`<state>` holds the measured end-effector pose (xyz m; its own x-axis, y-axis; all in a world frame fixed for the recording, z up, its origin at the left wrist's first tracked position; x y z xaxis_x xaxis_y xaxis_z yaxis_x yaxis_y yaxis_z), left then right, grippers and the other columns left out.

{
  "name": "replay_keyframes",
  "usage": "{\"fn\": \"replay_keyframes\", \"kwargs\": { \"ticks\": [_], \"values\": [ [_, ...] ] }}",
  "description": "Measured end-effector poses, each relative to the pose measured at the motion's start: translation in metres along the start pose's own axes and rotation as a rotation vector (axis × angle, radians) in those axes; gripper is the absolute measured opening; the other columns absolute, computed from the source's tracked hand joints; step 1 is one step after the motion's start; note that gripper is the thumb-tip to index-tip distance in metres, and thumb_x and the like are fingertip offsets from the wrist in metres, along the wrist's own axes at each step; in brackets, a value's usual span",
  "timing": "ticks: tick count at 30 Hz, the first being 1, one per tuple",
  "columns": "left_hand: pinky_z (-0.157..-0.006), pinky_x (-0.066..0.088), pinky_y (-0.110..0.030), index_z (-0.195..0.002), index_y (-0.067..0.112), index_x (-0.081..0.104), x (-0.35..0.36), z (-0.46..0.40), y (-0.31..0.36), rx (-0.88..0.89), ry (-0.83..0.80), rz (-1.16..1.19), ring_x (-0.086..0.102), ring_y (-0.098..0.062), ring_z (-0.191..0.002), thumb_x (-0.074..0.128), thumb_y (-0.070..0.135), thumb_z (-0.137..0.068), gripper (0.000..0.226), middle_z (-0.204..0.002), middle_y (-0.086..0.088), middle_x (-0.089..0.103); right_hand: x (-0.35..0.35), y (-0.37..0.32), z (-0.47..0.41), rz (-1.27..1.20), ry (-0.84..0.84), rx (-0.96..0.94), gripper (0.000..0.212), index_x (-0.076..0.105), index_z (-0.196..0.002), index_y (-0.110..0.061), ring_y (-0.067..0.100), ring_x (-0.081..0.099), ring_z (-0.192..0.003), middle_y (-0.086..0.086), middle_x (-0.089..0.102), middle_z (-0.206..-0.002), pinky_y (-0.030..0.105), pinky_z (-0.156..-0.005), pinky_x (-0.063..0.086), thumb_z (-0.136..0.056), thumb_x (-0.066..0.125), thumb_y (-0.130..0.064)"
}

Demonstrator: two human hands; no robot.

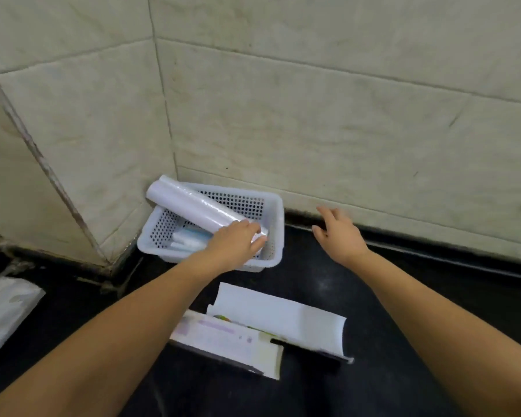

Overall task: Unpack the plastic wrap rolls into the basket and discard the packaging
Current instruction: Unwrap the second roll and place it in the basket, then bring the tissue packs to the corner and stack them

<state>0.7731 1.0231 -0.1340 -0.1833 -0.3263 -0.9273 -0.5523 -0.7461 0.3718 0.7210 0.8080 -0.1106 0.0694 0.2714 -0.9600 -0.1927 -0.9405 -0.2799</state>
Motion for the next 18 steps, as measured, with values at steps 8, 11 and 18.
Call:
{"fn": "replay_keyframes", "kwargs": {
  "ticks": [8,11,18],
  "values": [
    [-0.079,0.047,-0.039,-0.112,0.017,0.055,0.073,-0.023,0.235,0.423,-0.162,0.033,0.055,-0.024,-0.098,0.038,0.044,-0.096,0.036,-0.107,-0.004,0.059,-0.053,0.195,0.168,-0.079,0.066,0.393,0.047,0.036,-0.142,-0.016,0.03,0.049,-0.122,0.01,0.042,-0.142,0.044,-0.096,0.046,-0.098,0.039,-0.034],
    [-0.08,0.048,-0.04,-0.111,0.018,0.055,0.122,-0.011,0.324,0.533,-0.254,0.046,0.055,-0.022,-0.098,0.036,0.045,-0.096,0.036,-0.107,-0.002,0.058,-0.07,0.271,0.242,-0.07,0.092,0.53,0.044,0.039,-0.139,-0.017,0.03,0.053,-0.116,0.01,0.045,-0.138,0.044,-0.093,0.048,-0.098,0.039,-0.033],
    [-0.084,0.048,-0.043,-0.111,0.016,0.055,0.255,0.039,0.483,0.571,-0.439,0.041,0.054,-0.024,-0.102,0.034,0.044,-0.097,0.037,-0.109,-0.004,0.056,-0.096,0.437,0.383,0.084,0.079,0.764,0.04,0.049,-0.131,-0.014,0.034,0.046,-0.123,0.013,0.047,-0.137,0.043,-0.096,0.044,-0.094,0.045,-0.028]
  ]
}}
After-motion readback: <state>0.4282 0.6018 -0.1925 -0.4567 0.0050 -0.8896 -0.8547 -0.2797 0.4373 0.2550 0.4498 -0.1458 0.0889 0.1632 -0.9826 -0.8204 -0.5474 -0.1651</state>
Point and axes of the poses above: each hand's wrist, its own z-axis away from the middle knuckle, its own x-axis out of the palm, y = z × x, the point moved 3 cm from there along -z, towards the middle knuckle
